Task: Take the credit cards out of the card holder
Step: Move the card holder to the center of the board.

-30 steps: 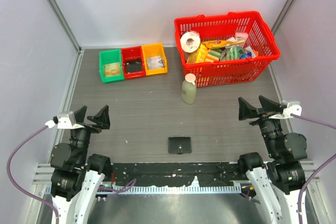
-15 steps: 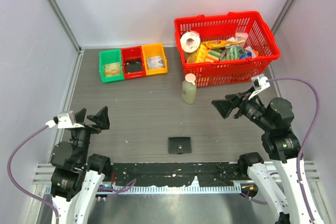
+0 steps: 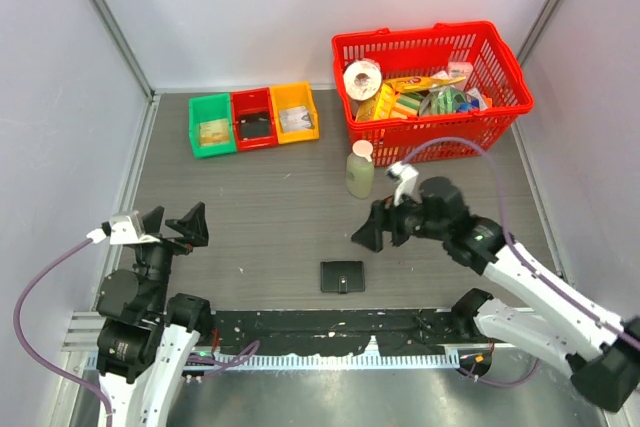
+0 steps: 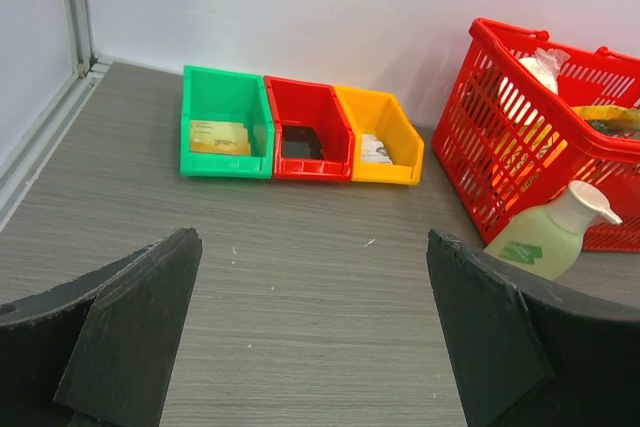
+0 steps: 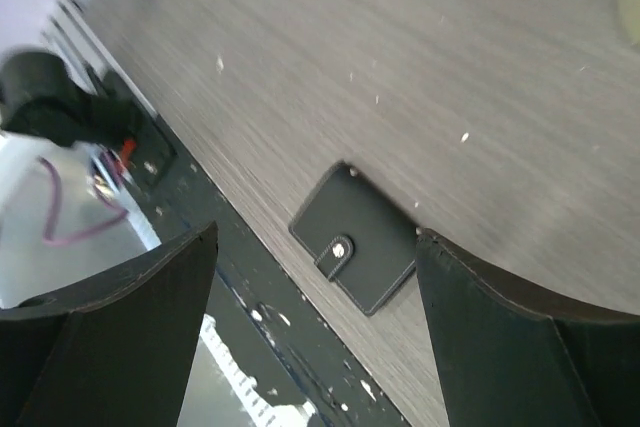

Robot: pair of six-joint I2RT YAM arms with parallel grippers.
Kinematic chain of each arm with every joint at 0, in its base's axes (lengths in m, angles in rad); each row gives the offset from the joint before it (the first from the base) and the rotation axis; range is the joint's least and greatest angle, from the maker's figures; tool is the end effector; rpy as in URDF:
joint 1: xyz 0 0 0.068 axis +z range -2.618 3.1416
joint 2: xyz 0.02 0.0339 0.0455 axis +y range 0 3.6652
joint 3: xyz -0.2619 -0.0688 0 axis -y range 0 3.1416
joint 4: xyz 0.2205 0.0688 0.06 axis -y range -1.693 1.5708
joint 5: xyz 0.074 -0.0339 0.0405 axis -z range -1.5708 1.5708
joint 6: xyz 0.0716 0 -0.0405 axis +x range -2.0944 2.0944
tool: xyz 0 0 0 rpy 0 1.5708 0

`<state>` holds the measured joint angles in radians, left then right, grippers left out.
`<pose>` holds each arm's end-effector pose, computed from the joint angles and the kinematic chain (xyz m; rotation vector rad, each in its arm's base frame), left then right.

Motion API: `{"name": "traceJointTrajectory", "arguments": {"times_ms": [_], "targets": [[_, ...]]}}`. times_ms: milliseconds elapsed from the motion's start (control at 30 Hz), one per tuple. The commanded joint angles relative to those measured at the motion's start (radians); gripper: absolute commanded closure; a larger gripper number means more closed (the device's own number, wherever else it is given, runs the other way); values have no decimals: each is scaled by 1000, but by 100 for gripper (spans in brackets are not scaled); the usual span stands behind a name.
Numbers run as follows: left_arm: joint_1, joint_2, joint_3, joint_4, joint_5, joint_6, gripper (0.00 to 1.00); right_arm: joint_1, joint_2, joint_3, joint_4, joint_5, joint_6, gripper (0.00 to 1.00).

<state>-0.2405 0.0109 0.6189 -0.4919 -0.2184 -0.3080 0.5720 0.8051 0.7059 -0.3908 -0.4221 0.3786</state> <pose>0.0501 0.0037 0.3082 -0.2279 1.4461 -0.2887 0.1412 0.1258 0.2746 -0.4841 2.1194 1.0028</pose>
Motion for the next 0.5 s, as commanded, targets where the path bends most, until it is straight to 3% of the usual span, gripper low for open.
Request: {"name": "traceJointTrajectory", "arguments": {"times_ms": [0,200,300,467], "targets": [[-2,29,22,-2,-18,1,0,241,144,12,4,328,-9,16],[-3,44,22,-4,-19,3,0,596,403,81,-77,658,32,16],[-2,50,22,-4,-15,3,0,709,523,116,-157,811,78,15],[-2,58,22,-2,-4,4,0,845,618,145,-227,939,199,15]]}}
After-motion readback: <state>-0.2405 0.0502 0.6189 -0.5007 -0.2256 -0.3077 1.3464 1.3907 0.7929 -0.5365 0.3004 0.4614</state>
